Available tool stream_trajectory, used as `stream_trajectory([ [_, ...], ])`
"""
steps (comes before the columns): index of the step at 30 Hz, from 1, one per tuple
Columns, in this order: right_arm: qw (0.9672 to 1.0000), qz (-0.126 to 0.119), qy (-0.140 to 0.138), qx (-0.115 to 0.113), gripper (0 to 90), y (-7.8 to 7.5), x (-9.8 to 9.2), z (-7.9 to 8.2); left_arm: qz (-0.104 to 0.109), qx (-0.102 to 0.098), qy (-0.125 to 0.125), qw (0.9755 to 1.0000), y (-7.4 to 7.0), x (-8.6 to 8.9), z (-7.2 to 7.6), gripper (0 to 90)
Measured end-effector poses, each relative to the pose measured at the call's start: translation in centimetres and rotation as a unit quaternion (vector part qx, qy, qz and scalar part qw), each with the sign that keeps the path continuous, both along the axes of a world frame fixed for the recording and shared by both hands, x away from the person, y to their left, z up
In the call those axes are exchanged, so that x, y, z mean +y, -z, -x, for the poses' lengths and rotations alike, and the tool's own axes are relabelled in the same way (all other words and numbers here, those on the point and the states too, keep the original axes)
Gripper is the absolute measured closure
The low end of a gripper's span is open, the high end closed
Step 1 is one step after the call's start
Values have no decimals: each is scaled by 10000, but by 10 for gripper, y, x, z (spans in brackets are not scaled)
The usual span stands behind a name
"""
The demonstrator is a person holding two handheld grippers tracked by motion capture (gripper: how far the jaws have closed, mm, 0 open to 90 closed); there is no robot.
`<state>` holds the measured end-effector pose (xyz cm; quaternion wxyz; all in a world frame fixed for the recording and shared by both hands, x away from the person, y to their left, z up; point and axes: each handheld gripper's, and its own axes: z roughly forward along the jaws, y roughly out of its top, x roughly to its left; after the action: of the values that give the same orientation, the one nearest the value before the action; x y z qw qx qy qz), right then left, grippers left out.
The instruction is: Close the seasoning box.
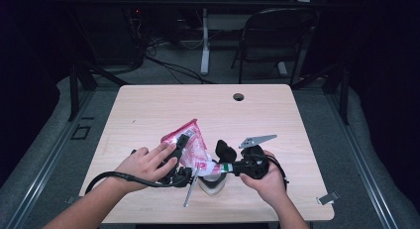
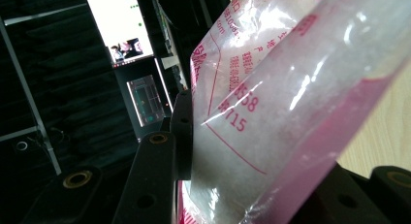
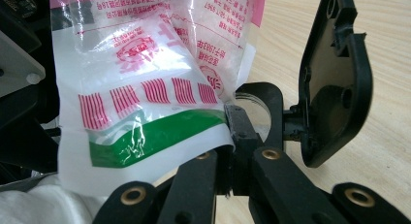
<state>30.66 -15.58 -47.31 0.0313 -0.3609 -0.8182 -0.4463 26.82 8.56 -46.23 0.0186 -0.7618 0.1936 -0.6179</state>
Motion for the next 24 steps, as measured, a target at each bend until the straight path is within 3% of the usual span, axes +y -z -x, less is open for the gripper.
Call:
stream_trajectory([
  [17, 10000, -15, 13, 2, 900, 0, 0, 0, -219, -56, 39, 9997, -2, -2, 0, 694],
  [24, 10000, -32, 6, -3, 900, 0, 0, 0, -185, -86, 98, 9997, -3, -2, 0, 697],
])
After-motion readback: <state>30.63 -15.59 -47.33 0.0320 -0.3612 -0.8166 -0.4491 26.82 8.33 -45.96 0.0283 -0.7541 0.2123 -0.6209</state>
